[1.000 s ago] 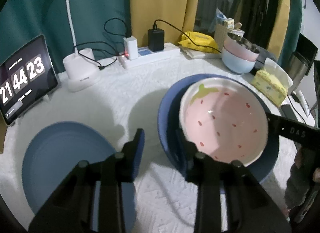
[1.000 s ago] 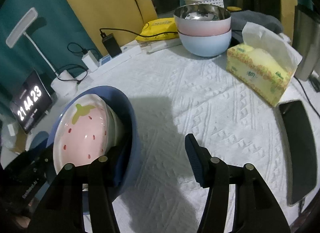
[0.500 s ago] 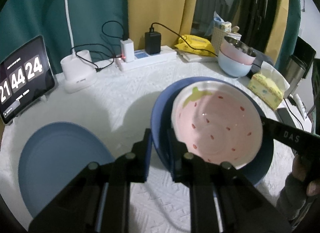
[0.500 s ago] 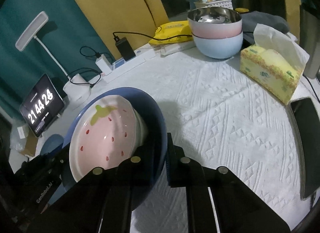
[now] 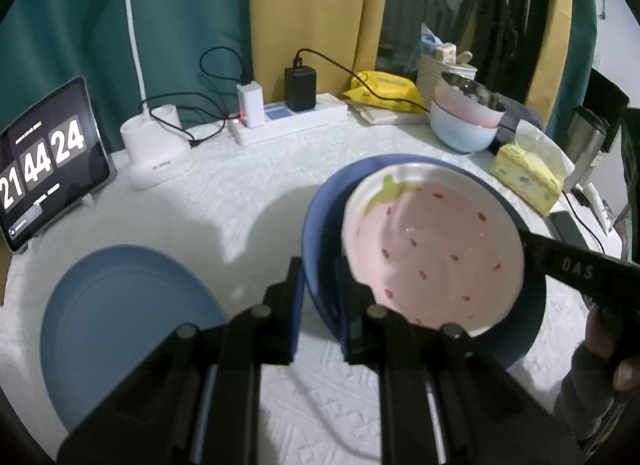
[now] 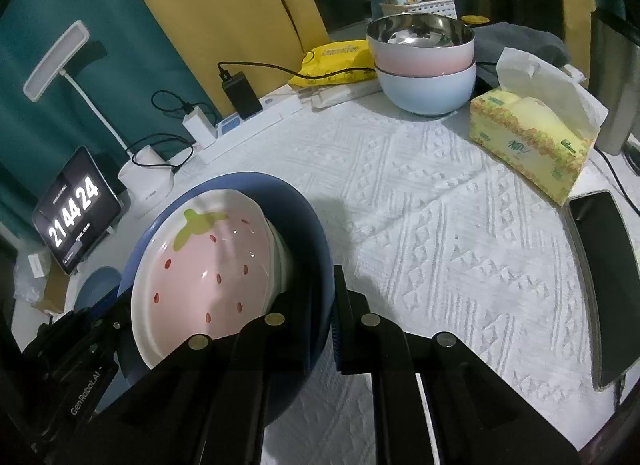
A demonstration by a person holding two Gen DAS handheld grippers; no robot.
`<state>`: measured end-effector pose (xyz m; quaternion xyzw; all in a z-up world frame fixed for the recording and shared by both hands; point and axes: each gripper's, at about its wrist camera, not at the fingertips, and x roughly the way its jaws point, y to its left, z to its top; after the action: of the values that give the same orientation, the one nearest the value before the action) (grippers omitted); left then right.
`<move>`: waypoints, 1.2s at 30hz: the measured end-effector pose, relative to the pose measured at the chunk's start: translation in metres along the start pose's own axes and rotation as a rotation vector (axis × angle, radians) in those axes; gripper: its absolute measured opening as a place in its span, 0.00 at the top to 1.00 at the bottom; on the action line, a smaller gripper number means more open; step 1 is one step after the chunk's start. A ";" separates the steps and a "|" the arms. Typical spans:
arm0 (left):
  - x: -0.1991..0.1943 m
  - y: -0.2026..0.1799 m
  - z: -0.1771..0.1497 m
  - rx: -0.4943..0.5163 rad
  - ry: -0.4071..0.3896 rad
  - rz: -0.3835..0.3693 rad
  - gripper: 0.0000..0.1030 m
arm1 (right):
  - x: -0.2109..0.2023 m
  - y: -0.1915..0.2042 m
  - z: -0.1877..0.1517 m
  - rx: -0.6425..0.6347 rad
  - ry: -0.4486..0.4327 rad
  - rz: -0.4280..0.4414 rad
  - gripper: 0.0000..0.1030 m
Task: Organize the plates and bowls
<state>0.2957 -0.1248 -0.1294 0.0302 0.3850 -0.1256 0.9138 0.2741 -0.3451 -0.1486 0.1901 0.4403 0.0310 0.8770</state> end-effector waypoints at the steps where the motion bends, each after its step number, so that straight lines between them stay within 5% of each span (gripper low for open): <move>1: -0.001 0.000 0.000 0.002 -0.002 -0.002 0.87 | -0.001 0.000 0.000 0.001 -0.001 -0.001 0.89; 36: -0.046 0.017 -0.002 -0.027 -0.085 -0.012 0.87 | -0.042 0.037 -0.004 -0.059 -0.074 -0.019 0.89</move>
<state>0.2676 -0.0982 -0.0983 0.0100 0.3478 -0.1269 0.9289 0.2497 -0.3192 -0.1051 0.1612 0.4082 0.0287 0.8981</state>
